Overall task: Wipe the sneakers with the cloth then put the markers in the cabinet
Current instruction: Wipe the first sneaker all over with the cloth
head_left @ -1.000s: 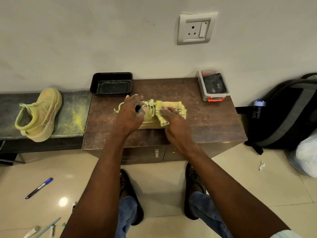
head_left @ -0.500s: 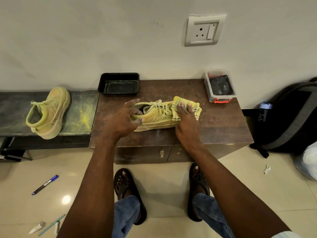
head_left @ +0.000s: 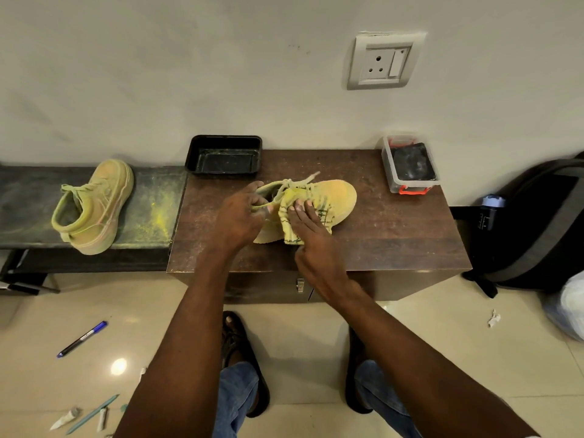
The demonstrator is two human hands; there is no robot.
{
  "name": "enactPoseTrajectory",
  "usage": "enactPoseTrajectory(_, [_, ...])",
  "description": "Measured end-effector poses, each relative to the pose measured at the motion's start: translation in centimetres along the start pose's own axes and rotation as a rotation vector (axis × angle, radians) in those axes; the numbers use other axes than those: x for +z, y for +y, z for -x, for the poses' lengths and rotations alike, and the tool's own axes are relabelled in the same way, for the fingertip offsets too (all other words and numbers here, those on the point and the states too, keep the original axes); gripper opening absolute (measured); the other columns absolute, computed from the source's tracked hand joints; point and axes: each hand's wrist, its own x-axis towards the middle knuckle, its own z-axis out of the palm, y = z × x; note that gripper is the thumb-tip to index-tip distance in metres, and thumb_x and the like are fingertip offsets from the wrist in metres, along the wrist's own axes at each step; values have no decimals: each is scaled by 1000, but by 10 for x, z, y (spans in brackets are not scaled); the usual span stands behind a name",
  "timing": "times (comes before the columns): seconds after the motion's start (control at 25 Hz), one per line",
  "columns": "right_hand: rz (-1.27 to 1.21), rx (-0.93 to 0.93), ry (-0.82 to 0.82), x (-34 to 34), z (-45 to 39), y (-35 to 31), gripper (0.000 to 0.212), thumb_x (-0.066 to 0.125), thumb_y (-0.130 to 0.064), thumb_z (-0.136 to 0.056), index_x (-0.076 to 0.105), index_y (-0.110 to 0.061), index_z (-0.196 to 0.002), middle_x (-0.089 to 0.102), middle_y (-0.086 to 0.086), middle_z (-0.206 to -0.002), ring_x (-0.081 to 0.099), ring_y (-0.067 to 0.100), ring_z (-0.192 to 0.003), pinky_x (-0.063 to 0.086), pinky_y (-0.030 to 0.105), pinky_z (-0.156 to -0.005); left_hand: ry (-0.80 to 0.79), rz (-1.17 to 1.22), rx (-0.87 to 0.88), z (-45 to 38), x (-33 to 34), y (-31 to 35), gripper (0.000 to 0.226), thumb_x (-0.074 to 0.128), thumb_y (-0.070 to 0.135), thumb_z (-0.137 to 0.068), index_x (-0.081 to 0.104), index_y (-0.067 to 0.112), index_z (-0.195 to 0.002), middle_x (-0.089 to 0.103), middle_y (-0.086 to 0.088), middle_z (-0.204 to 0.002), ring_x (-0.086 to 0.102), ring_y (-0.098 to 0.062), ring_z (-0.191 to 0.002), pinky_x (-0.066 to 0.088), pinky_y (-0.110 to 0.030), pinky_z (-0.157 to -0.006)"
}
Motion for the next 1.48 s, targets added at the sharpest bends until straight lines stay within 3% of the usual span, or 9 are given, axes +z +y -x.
enactPoseTrajectory(0.12, [188,-82,-16,-14,-7,23,76,41,7,-65,44,-6,-140,40,9,-147,27,26,-142,29,39,-115,5,22,-20,-3,1,-2,16,64,22,-90,73,9,-92,42,4,-149,49,-17,-126,44,-39,-100])
enactPoseTrajectory(0.28, [104,260,67,-27,-11,33,74,46,10,-71,40,-9,-143,35,7,-151,20,23,-145,28,41,-116,-33,-1,-4,-1,4,3,19,63,22,-89,72,9,-100,47,9,-145,55,-14,-117,46,-36,-93])
enactPoseTrajectory(0.48, [151,-99,-37,-12,-4,5,74,44,10,-69,44,-9,-141,39,6,-149,25,25,-143,24,33,-113,-17,62,5,-6,2,-5,12,63,16,-88,72,10,-82,52,6,-141,58,-23,-117,48,-41,-93])
enactPoseTrajectory(0.64, [89,329,129,-42,-12,44,75,45,11,-71,42,-13,-142,38,4,-150,23,21,-144,33,42,-113,9,103,-53,-5,1,3,15,64,16,-88,72,3,-86,50,3,-142,52,-19,-122,44,-40,-100])
enactPoseTrajectory(0.84, [94,-106,-52,-24,-9,7,74,40,4,-69,43,-12,-141,39,3,-149,23,18,-144,27,33,-114,-33,320,-115,-3,-8,4,23,64,11,-87,63,8,-64,65,9,-118,62,-10,-95,50,-38,-87])
enactPoseTrajectory(1.0, [58,345,174,-52,-17,39,73,44,9,-70,46,-12,-140,40,4,-148,25,21,-144,33,41,-113,-63,438,-188,-1,-10,10,21,63,6,-88,62,-8,-73,60,10,-118,57,-9,-103,44,-30,-90])
enactPoseTrajectory(1.2, [119,-149,-83,-26,-12,2,75,40,2,-65,48,-11,-138,44,4,-146,29,21,-142,28,32,-113,-37,512,-222,-4,-8,5,15,62,6,-88,70,-7,-86,71,-3,-108,64,-19,-93,50,-44,-91])
enactPoseTrajectory(1.36, [90,254,162,-52,-19,36,73,44,6,-68,47,-11,-139,42,3,-147,25,21,-143,36,40,-111,11,524,-278,-6,-5,10,23,65,12,-88,67,-11,-88,68,-1,-106,61,-13,-87,49,-38,-87])
enactPoseTrajectory(1.48, [97,51,-22,-32,-15,1,75,45,10,-68,44,-11,-140,40,4,-148,21,18,-144,20,31,-116,38,530,-275,-8,0,6,20,64,8,-87,65,-11,-83,69,-3,-108,64,-20,-94,50,-39,-86])
